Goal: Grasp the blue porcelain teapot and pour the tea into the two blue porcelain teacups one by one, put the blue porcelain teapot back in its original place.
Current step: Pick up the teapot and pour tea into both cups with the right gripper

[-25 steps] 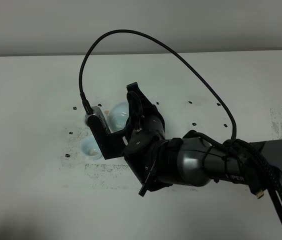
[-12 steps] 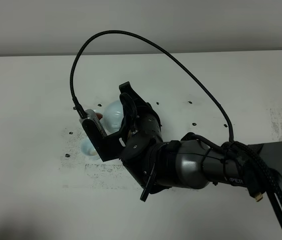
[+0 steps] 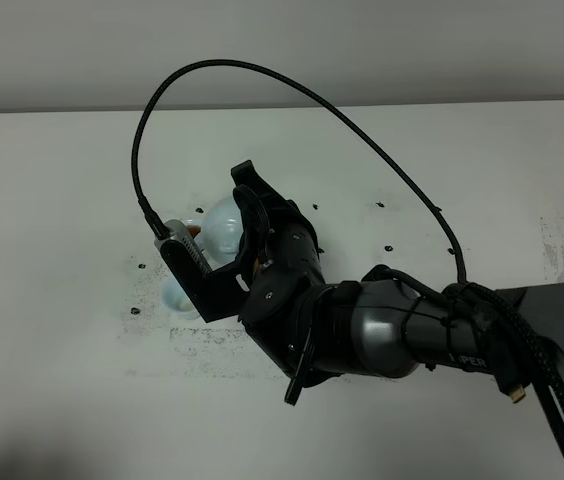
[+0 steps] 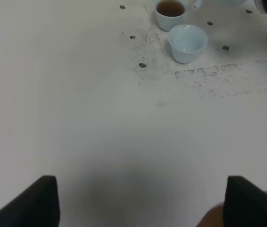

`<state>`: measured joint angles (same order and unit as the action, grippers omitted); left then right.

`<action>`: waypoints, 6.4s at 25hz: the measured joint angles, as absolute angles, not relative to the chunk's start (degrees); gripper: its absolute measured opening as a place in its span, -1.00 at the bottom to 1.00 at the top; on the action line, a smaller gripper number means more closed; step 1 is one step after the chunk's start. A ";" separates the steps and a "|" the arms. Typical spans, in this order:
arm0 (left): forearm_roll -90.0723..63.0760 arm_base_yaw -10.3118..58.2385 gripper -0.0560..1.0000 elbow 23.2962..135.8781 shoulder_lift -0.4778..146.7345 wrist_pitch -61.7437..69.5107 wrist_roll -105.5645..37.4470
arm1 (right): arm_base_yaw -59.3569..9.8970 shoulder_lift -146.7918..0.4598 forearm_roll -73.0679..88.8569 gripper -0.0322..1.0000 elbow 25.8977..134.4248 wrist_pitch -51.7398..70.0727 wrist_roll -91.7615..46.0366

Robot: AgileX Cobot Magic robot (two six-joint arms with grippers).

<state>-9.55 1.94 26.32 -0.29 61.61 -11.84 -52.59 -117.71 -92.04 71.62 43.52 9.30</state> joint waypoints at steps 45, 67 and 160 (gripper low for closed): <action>-9.55 1.94 0.39 26.32 -0.29 61.61 -11.84 | -52.59 -120.61 -98.40 -0.87 71.08 46.06 11.78; -9.55 1.94 0.39 26.32 -0.29 61.61 -11.86 | -52.59 -120.61 -98.45 -0.87 71.08 46.30 9.47; -9.55 1.94 0.39 26.32 -0.29 61.61 -11.85 | -53.64 -120.61 -98.56 -0.87 71.08 48.85 -2.09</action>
